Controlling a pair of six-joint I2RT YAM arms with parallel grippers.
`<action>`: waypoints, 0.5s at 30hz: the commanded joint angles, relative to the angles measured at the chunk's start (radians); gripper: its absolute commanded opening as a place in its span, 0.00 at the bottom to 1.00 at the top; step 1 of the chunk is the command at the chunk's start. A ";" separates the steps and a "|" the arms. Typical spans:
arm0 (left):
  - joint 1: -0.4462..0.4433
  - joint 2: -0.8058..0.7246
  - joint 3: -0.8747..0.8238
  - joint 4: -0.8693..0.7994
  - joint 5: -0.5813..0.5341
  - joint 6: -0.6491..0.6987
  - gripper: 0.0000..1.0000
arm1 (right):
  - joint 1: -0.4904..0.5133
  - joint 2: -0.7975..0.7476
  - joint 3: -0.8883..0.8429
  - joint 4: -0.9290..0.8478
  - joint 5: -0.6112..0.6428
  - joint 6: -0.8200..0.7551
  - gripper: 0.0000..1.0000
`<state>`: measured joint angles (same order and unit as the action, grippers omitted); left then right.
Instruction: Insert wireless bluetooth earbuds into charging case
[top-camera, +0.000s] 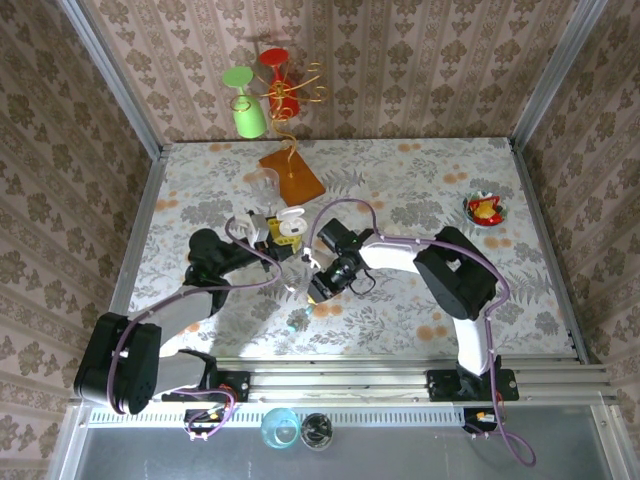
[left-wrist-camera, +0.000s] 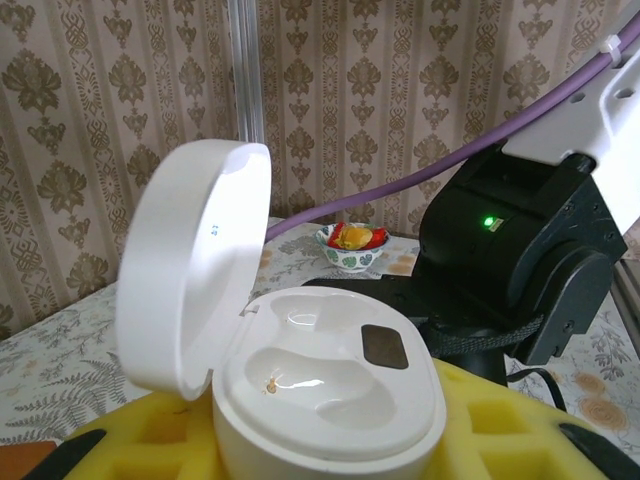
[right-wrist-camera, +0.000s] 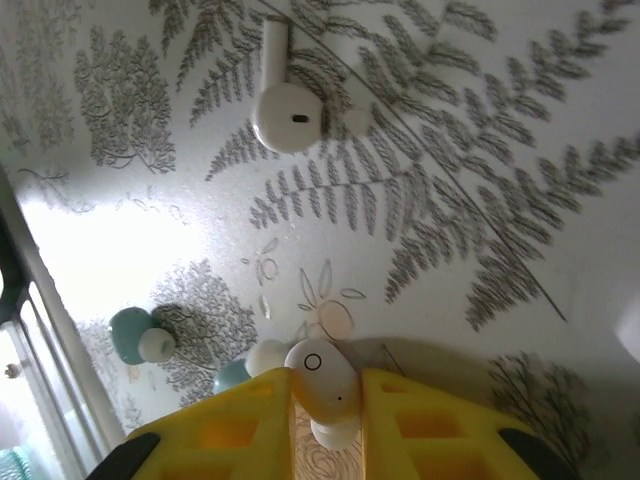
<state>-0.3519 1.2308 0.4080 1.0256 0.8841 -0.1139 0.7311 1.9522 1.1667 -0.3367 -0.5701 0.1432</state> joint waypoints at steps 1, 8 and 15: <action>0.002 0.001 0.008 0.036 -0.024 -0.001 0.29 | -0.014 -0.106 -0.074 0.100 0.090 0.070 0.22; 0.002 0.010 0.000 0.046 -0.120 0.025 0.29 | -0.049 -0.314 -0.238 0.251 0.308 0.187 0.21; -0.041 0.049 -0.020 0.085 -0.273 0.076 0.29 | -0.098 -0.472 -0.336 0.306 0.547 0.345 0.21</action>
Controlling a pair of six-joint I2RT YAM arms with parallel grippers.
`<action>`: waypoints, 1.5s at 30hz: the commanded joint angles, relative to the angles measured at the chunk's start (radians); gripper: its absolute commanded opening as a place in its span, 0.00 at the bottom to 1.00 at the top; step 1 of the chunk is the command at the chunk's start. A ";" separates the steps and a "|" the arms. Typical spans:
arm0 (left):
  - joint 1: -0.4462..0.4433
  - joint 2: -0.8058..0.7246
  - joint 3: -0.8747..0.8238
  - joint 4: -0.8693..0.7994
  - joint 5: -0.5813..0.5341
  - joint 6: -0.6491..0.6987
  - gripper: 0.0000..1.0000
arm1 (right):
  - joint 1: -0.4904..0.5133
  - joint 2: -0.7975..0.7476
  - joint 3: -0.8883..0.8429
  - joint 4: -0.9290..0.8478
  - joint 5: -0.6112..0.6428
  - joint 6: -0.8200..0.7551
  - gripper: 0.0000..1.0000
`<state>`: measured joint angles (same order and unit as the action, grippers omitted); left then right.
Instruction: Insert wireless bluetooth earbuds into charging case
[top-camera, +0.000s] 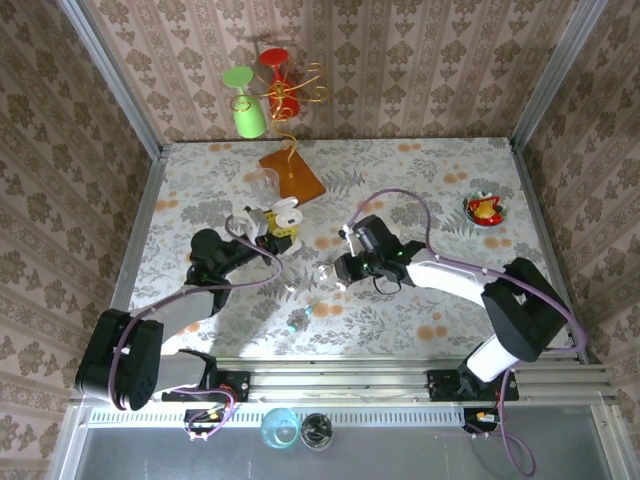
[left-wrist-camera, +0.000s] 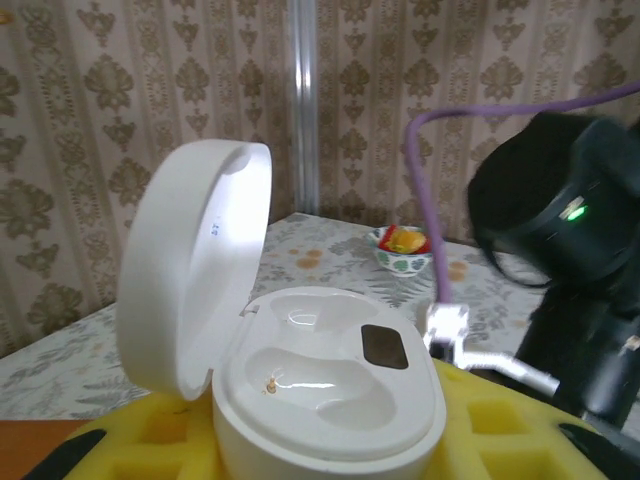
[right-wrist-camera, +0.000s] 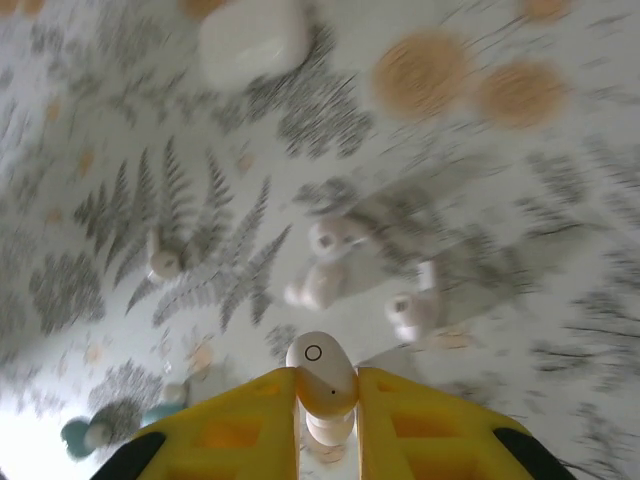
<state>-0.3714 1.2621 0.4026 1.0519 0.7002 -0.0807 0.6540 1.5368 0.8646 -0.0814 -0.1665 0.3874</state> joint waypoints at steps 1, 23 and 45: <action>-0.034 0.026 -0.014 0.059 -0.107 0.052 0.29 | -0.028 -0.072 -0.040 0.053 0.153 0.120 0.21; -0.244 0.374 0.077 0.218 -0.257 0.151 0.28 | -0.019 -0.250 0.082 0.072 0.008 0.110 0.20; -0.276 0.402 0.109 0.223 -0.243 0.151 0.28 | 0.016 -0.095 0.152 0.139 0.000 0.122 0.20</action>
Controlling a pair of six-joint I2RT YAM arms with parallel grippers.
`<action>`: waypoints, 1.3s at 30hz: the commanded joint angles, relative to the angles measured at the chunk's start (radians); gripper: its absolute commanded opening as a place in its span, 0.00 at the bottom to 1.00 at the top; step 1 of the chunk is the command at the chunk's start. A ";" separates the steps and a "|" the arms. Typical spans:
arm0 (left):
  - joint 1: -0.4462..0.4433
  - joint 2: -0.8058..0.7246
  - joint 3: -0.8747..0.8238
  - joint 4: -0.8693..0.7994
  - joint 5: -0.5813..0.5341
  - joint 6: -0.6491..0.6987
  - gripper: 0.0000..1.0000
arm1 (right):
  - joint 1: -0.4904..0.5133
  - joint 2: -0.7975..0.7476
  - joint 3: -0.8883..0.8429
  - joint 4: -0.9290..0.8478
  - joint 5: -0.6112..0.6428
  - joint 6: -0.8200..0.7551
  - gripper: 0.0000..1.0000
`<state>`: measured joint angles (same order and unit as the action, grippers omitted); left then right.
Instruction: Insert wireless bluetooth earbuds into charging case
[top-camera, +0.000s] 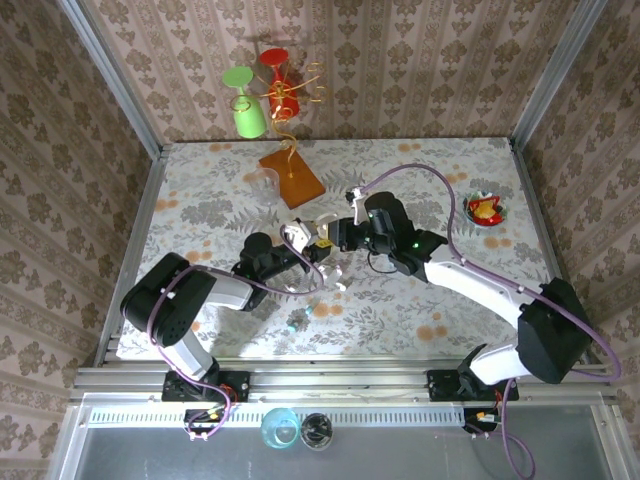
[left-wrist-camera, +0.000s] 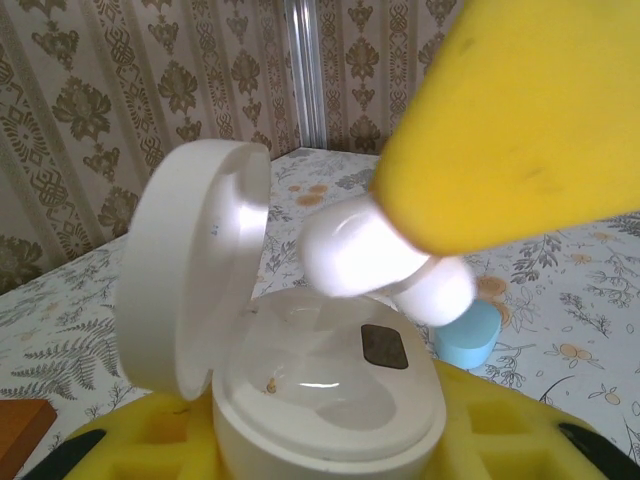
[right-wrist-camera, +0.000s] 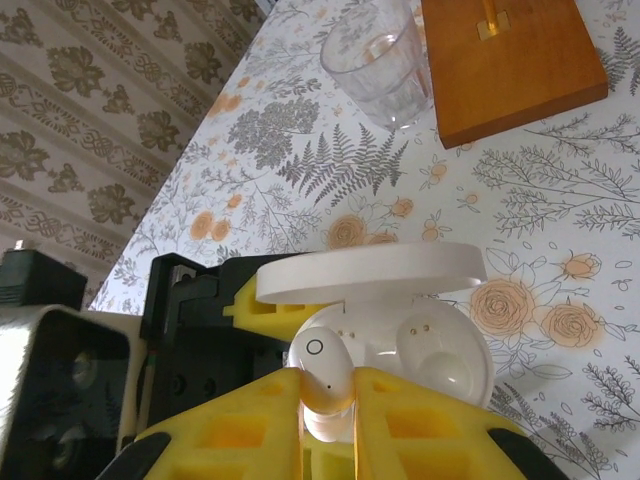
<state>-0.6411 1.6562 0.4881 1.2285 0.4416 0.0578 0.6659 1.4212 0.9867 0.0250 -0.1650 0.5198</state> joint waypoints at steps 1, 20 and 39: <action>-0.005 0.008 0.024 0.047 0.016 0.012 0.28 | 0.004 0.027 0.033 0.034 -0.004 -0.009 0.19; -0.007 0.014 0.041 0.045 0.020 0.004 0.27 | 0.006 0.071 0.036 0.072 0.005 0.046 0.17; -0.006 0.017 0.037 0.044 0.016 0.004 0.27 | 0.004 0.005 0.000 0.044 0.010 0.030 0.31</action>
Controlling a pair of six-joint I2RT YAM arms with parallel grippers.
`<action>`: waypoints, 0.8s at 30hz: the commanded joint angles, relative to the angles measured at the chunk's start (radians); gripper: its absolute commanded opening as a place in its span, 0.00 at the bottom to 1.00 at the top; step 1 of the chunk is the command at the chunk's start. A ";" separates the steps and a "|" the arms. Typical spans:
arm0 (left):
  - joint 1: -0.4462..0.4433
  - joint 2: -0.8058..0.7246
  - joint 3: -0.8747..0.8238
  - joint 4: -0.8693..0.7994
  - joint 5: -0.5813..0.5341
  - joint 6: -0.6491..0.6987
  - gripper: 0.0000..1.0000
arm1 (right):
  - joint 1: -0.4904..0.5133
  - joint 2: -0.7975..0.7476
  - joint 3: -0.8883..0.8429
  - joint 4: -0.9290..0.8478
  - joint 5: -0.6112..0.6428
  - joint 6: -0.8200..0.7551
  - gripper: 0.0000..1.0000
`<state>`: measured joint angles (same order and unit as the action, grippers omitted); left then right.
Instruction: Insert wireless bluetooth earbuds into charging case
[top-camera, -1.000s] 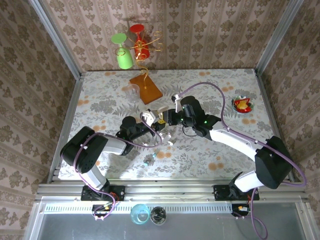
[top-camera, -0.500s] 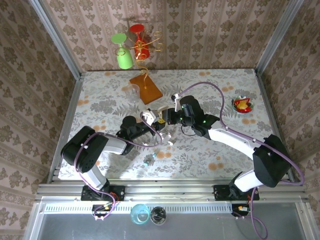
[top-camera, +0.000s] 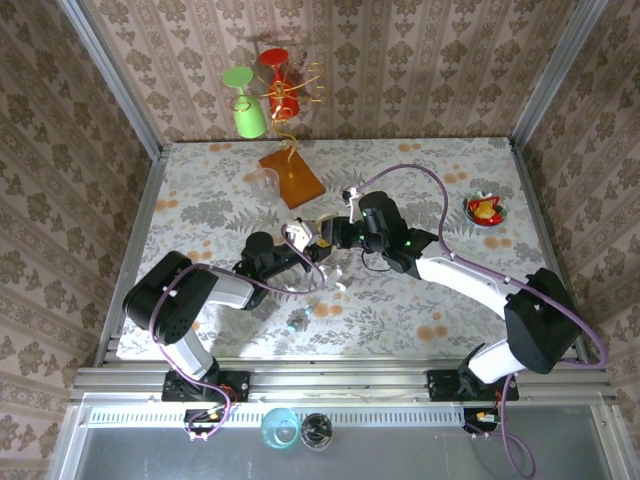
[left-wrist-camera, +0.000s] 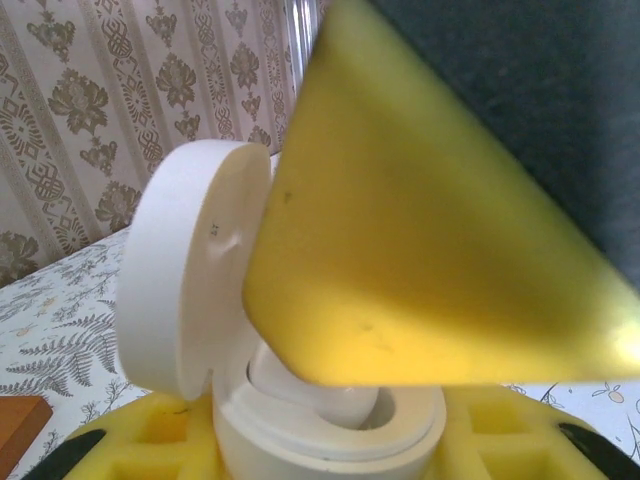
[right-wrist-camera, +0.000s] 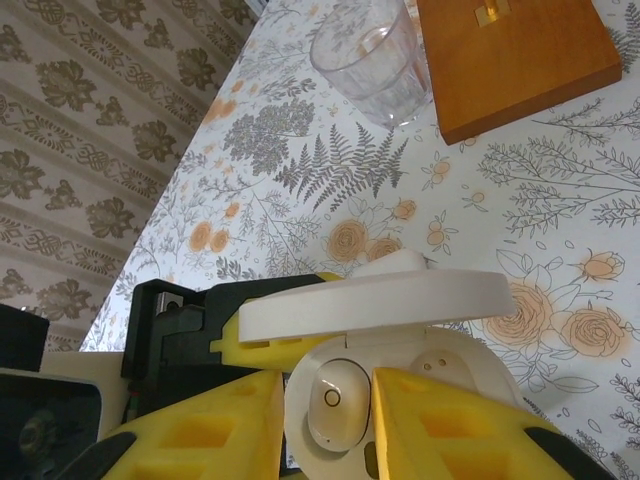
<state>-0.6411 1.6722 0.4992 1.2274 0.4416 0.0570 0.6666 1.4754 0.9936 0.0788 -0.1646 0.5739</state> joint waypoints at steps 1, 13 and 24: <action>-0.005 0.000 0.025 0.046 0.017 0.004 0.27 | 0.004 -0.054 -0.011 -0.010 0.009 -0.027 0.31; 0.065 -0.059 -0.024 0.046 0.082 0.000 0.27 | -0.005 -0.246 -0.201 0.072 0.058 -0.062 0.37; 0.155 -0.233 -0.099 -0.009 0.082 -0.031 0.27 | -0.028 -0.093 -0.141 -0.174 -0.034 -0.030 0.44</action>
<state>-0.4896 1.4872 0.4141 1.2190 0.5014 0.0448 0.6384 1.3277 0.8062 -0.0029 -0.1505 0.5282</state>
